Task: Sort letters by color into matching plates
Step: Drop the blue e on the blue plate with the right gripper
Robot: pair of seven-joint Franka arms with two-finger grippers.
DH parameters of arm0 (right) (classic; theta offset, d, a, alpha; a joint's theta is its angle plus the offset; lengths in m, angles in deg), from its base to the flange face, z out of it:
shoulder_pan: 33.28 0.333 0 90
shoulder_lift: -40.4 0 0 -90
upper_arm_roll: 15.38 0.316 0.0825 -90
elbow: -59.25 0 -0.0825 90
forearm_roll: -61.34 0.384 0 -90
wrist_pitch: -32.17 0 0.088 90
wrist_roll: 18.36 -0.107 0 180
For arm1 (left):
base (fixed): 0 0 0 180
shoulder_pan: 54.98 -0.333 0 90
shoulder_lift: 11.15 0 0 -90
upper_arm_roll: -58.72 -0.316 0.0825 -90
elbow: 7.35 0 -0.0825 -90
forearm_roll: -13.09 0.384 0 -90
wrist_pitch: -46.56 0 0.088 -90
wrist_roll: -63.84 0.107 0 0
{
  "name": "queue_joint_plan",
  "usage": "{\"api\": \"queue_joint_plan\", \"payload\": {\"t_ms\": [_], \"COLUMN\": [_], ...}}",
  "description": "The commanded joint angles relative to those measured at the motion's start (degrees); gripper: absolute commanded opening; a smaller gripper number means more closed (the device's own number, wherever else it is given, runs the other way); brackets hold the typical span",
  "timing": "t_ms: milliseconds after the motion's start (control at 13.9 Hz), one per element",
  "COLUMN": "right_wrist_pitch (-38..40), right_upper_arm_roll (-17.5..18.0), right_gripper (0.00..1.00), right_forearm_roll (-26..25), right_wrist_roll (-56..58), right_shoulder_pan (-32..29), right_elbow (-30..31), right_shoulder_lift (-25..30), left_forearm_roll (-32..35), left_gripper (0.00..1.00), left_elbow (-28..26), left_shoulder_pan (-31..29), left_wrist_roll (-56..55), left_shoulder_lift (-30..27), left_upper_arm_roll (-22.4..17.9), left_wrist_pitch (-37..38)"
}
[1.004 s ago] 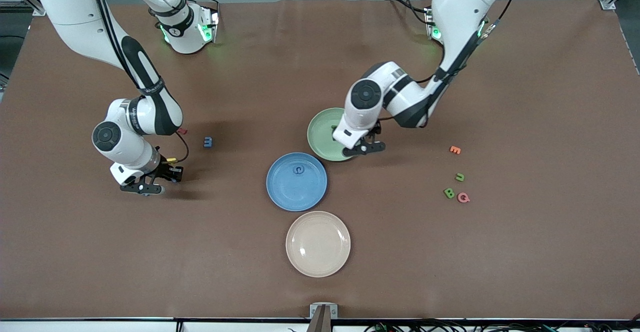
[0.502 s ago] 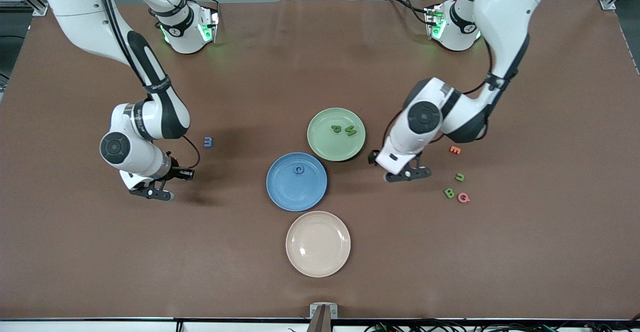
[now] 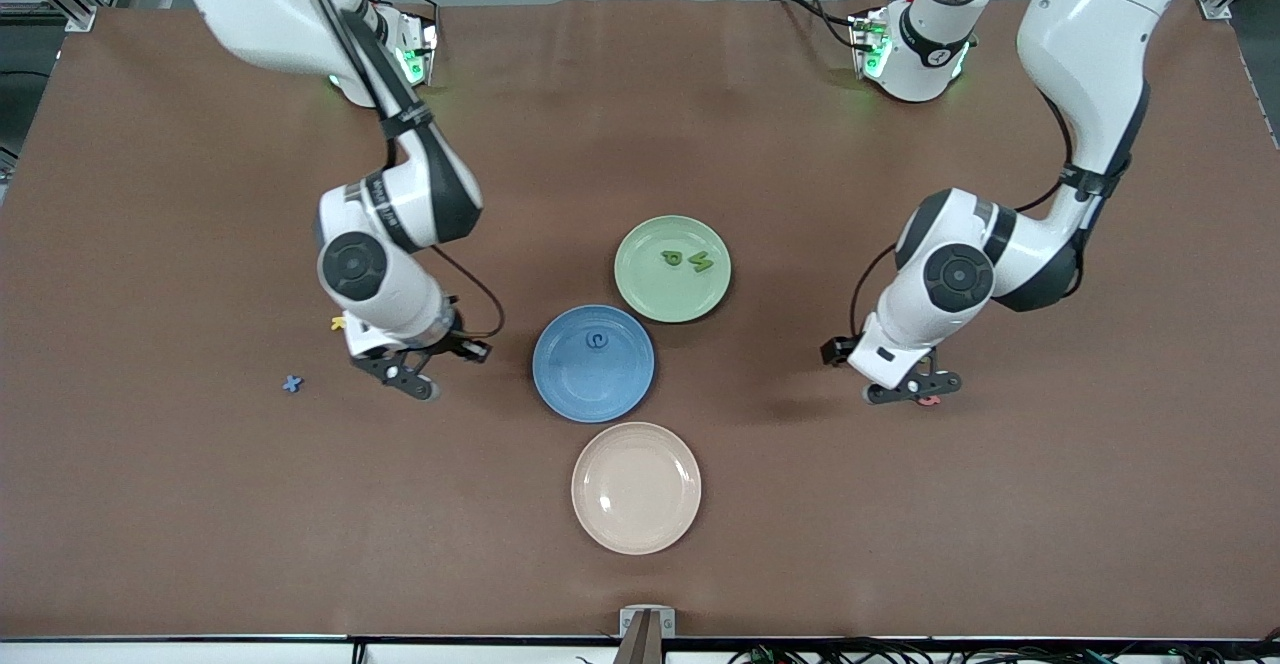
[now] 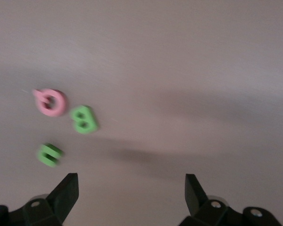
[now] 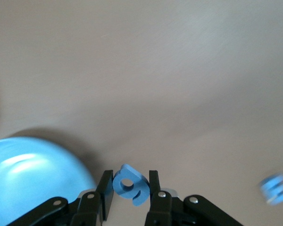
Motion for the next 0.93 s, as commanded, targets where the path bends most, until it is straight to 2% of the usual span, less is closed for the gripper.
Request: {"api": "queue_joint_plan", "payload": {"t_ms": [0,215,645,860], "right_wrist_pitch": [1.30,1.21,1.04,0.60], "right_upper_arm_roll": [-0.61,-0.61,-0.96,-1.13], "right_gripper": [0.02,0.02,0.02,0.02], "right_forearm_roll": [2.09,1.66,0.95,0.95], "right_wrist_roll": [-9.45,-19.48,-29.25,-30.06], "right_shoulder_pan": [4.12,8.08,11.78,11.95], "right_elbow": [-8.90,-16.46,-30.87,-34.14], "right_shoulder_lift": [-6.16,-12.66,-24.70,-27.62], "left_forearm_roll": [2.61,5.42,5.87,5.87], "left_gripper": [0.99,0.99,0.98,0.89], "left_elbow": [-0.21,0.14,3.13,4.10], "left_shoulder_pan": [-1.75,-3.16,-3.25,-3.16], "left_wrist_roll": [0.10,0.10,0.19,0.19], "left_shoulder_lift": [1.37,4.35,8.75,9.54], "left_upper_arm_roll": [0.34,0.25,-1.33,-1.59], "left_wrist_pitch": [-0.29,-3.62,-5.92,-6.18]}}
